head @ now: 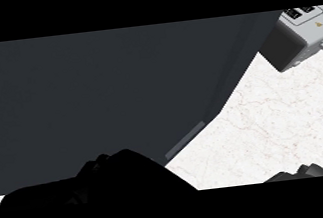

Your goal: Pick up the wine, place it into the cabinet and close the cabinet

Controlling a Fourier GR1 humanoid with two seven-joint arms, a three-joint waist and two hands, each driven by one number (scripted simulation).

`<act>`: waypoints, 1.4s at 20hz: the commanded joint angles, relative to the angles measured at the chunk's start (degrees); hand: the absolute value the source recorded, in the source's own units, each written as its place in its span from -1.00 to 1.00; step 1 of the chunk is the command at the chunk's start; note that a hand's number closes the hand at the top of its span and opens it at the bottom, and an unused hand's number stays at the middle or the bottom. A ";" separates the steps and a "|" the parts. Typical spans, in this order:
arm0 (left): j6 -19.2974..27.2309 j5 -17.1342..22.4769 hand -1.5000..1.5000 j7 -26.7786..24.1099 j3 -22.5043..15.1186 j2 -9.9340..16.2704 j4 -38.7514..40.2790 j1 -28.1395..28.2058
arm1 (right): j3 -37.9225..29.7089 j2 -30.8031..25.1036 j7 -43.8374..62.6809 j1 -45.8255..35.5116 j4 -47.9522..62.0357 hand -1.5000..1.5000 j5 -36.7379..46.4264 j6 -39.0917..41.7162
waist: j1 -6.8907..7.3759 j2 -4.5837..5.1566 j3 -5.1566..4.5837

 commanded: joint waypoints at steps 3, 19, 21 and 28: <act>-9.49 5.38 1.00 0.26 7.90 3.21 2.71 3.28 | 0.71 0.22 -8.12 -9.76 17.28 1.00 1.13 -6.81 | 0.60 0.26 0.00; -16.22 8.92 1.00 4.21 15.12 3.69 8.86 3.10 | -11.37 0.23 -33.57 -18.19 61.83 1.00 -7.80 -3.62 | 0.71 0.99 0.05; -13.84 11.80 1.00 6.08 15.09 4.72 5.36 0.57 | -11.80 -0.61 -35.55 -20.04 65.51 1.00 -7.23 -2.98 | 0.59 1.32 0.09; -12.60 11.96 1.00 6.00 16.08 4.01 6.18 -0.51 | -11.81 -5.42 -39.59 -17.03 67.11 1.00 -7.59 -0.62 | 0.26 1.87 0.05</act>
